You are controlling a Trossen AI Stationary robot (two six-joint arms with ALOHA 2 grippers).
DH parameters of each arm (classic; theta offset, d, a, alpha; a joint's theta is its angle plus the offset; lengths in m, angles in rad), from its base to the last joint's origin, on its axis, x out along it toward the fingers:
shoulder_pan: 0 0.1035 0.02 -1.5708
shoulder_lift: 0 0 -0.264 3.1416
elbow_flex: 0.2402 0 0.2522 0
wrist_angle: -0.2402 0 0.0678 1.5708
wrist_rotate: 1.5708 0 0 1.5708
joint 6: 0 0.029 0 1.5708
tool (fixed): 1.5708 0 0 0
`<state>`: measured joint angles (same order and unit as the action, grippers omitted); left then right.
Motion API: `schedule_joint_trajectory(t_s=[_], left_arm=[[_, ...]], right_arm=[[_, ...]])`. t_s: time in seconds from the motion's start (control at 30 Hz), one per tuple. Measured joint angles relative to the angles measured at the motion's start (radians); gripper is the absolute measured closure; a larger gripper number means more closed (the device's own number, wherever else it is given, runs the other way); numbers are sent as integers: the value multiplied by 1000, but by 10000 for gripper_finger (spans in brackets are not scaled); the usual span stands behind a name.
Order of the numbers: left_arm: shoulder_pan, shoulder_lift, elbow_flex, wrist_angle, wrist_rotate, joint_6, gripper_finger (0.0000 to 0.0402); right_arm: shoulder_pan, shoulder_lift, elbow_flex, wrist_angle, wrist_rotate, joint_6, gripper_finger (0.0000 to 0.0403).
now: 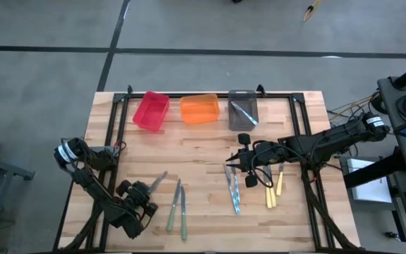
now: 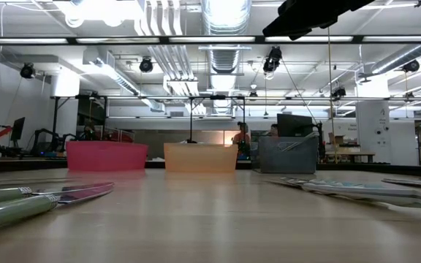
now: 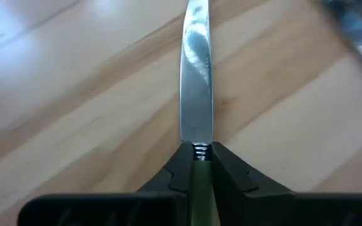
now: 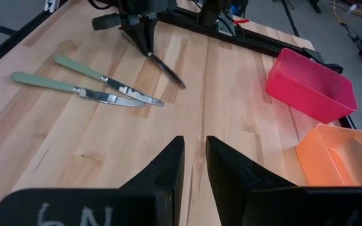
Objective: Sort silverware by color (type)
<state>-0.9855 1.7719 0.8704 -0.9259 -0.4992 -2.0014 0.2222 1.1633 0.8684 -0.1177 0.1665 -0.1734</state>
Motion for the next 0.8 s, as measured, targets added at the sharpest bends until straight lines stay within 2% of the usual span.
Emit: schedule_joint_trajectory(t_s=[0.17, 0.43, 0.63, 0.7, 0.8], left_arm=[[-1, -52, 41, -93, -3, -1, 400], [-1, -124, 73, -141, -36, 10, 398], [-1, -173, 75, -110, -44, 113, 400], [-1, -187, 76, -109, -8, 200, 400], [-1, -223, 77, -129, 111, 345, 401]], right_arm=[[0, 0, 0, -1, 0, 0, 346], [0, 0, 0, -3, 0, 1, 346], [0, 0, 0, -3, 0, 0, 346], [0, 0, 0, -3, 0, 0, 346], [0, 0, 0, -3, 0, 6, 346]])
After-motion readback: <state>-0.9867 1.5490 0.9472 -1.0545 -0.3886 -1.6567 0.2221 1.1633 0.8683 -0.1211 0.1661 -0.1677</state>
